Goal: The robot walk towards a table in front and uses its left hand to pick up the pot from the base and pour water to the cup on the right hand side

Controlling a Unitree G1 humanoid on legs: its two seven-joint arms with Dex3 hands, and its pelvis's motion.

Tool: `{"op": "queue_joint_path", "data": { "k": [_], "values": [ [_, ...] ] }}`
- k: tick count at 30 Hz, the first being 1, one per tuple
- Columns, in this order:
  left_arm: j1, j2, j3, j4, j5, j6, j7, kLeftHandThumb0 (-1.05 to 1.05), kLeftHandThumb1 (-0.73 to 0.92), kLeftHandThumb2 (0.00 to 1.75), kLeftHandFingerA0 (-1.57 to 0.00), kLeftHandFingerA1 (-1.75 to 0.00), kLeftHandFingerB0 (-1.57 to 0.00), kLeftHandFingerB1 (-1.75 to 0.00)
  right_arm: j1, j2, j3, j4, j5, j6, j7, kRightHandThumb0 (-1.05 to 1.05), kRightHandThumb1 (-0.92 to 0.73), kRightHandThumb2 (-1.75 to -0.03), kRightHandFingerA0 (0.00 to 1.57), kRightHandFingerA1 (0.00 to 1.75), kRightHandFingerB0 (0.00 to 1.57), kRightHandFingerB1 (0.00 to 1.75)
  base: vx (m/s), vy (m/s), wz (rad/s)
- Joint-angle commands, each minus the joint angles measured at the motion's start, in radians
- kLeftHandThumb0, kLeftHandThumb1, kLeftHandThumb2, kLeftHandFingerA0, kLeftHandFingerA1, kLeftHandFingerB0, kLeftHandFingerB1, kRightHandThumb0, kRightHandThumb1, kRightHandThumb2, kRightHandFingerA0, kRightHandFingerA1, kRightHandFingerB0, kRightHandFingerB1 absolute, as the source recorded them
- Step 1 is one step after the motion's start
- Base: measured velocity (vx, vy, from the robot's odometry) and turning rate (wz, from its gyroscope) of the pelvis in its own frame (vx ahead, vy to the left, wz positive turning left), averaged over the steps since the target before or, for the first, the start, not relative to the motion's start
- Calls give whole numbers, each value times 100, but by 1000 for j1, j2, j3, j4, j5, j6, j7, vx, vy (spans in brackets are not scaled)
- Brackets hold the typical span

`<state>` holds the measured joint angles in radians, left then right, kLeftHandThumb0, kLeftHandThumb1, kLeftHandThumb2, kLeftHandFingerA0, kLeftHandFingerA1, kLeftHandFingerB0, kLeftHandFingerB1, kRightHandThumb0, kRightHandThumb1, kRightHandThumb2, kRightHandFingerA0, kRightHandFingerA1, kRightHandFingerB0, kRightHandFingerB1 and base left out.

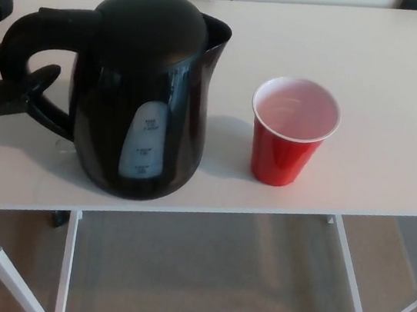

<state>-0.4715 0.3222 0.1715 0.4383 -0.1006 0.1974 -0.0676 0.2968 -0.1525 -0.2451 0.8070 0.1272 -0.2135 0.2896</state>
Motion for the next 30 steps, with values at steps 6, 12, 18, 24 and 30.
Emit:
{"op": "queue_joint_path", "data": {
  "k": [6,12,18,24,30],
  "values": [
    [-50,4,-12,48,60,-22,54,-50,43,66,-24,-39,-13,-34,-23,-12,6,26,-1,-3,-5,-13,-40,-86,27,55,16,49,0,0,0],
    [-71,-3,-38,74,87,-37,75,-51,43,66,-28,-40,-15,-35,-18,1,1,-24,12,30,-16,-12,-41,-86,27,55,16,49,0,0,0],
    [-113,-16,-60,112,102,-41,89,-51,43,67,-29,-41,-17,-35,-54,-5,-7,8,24,51,-1,-11,-41,-86,26,54,16,48,0,0,0],
    [-198,-3,-142,208,199,-66,146,-28,61,53,-71,-175,-57,-175,-78,-6,-12,36,19,49,-8,-12,-40,-85,29,55,17,49,0,0,0],
    [-257,-5,-189,249,229,-90,154,-26,60,53,-74,-175,-58,-175,-107,-8,-24,73,31,35,3,-17,-56,-59,38,39,30,34,0,0,0]
  ]
}}
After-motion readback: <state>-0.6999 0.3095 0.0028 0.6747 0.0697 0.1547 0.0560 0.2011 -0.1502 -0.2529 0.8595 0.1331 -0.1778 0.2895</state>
